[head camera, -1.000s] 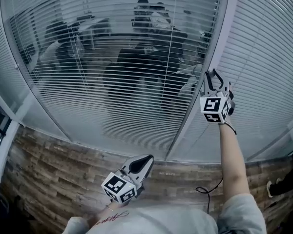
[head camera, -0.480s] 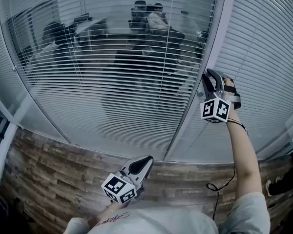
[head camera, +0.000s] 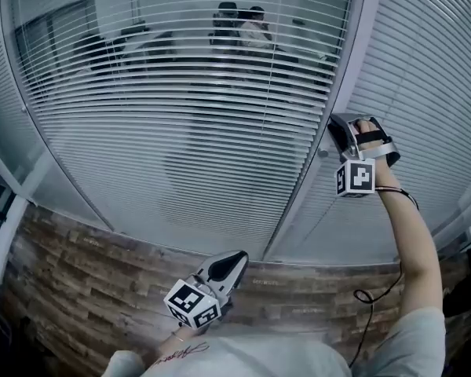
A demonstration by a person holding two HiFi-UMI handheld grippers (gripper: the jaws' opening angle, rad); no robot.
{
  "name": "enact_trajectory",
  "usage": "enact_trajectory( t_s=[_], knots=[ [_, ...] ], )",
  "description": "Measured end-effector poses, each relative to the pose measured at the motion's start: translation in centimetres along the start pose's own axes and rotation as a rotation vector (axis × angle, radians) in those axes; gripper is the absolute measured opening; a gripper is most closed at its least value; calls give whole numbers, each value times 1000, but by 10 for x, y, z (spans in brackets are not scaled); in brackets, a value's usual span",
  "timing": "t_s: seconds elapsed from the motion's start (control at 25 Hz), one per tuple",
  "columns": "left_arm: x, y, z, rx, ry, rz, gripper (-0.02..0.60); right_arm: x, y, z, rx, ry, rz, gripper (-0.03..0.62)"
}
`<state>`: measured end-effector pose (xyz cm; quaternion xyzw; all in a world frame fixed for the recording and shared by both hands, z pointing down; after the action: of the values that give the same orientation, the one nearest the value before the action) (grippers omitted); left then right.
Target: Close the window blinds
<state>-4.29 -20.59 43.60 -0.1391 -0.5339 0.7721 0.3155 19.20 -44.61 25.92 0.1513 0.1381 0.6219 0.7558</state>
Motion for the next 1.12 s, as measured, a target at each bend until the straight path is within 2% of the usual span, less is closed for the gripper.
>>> enact_trajectory(
  t_s=[0.4, 0.52, 0.6, 0.68, 0.72, 0.84, 1.0, 1.08, 1.12],
  knots=[
    [0, -9, 1, -5, -5, 11, 18, -1, 3, 13, 253, 68, -52, 133],
    [1, -8, -3, -2, -11, 10, 18, 0, 4, 9, 253, 53, -40, 133],
    [0, -4, -5, -4, -20, 7, 18, 0, 1, 4, 171, 31, -3, 133],
    [-1, -3, -6, -3, -20, 7, 18, 3, 2, 1, -8, -9, 42, 133],
    [-1, -4, -6, -1, -17, 9, 18, 6, 4, -2, -145, -44, 54, 135],
    [0, -5, -7, 1, -17, 14, 18, 23, 2, -16, -701, -170, 59, 144],
    [-1, -7, -8, 0, -28, 19, 18, 26, -16, -12, -1418, -233, 52, 153],
    [0, -11, -5, 10, -23, 25, 18, 18, -16, 1, -1674, -231, 31, 155],
    [0, -14, -3, 16, -23, 24, 18, 13, -15, 6, -1754, -226, 22, 155]
  ],
)
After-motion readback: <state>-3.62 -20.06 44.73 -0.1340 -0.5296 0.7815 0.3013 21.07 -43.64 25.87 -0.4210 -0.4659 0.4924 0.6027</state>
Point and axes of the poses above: the fingertips, and each gripper's own axes: x backward along the fingers, z to its left, y out of its top, the point moved 5 cm from there along x, backward along the fingers, and after that the axes turned 7 degrees about x, right-handed, at the moved point
